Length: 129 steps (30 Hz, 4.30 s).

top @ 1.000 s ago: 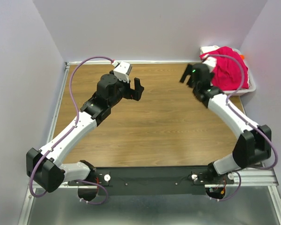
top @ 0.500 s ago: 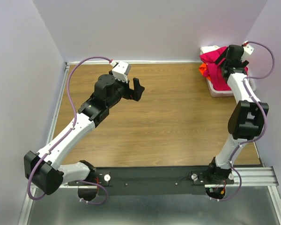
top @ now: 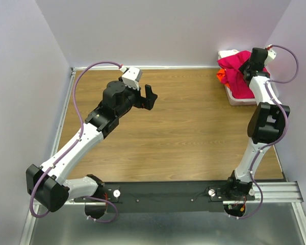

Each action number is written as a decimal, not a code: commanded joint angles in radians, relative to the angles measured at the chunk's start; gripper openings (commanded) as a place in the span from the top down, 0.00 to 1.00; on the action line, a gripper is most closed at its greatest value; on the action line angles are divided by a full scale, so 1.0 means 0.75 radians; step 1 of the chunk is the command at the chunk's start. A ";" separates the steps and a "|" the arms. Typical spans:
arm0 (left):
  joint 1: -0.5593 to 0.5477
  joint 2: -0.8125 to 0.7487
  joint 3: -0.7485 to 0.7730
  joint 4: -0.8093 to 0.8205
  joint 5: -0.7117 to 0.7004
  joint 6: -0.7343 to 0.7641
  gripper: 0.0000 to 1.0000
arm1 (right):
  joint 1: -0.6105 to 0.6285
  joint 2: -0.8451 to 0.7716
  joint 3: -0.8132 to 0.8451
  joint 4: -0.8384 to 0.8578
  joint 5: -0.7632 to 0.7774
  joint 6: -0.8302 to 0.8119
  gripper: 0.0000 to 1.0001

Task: Fold and stack the t-shirts
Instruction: Grab the tshirt from the pile, then move the tshirt to the center of the board, then flatten the tshirt out

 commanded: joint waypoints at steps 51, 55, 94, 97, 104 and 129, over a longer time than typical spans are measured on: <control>0.082 -0.153 0.002 -0.018 -0.267 -0.104 0.02 | 1.062 -0.562 0.287 -0.004 -0.149 -0.245 1.00; 0.088 -0.172 -0.004 -0.031 -0.291 -0.116 0.02 | 1.038 -0.576 0.150 -0.008 0.037 -0.264 1.00; 0.244 0.002 -0.515 0.145 -0.079 -0.562 0.16 | 1.301 -0.159 -0.527 -0.032 0.052 -0.084 0.39; 0.260 -0.006 -0.548 0.178 -0.079 -0.584 0.17 | 1.330 -0.082 -0.480 -0.032 0.064 -0.110 0.39; 0.287 0.002 -0.562 0.202 -0.062 -0.582 0.17 | 1.350 0.051 -0.392 -0.057 0.172 -0.163 0.39; 0.203 0.184 -0.677 0.352 0.105 -0.601 0.29 | 1.336 -0.278 -0.435 -0.114 0.369 -0.145 0.99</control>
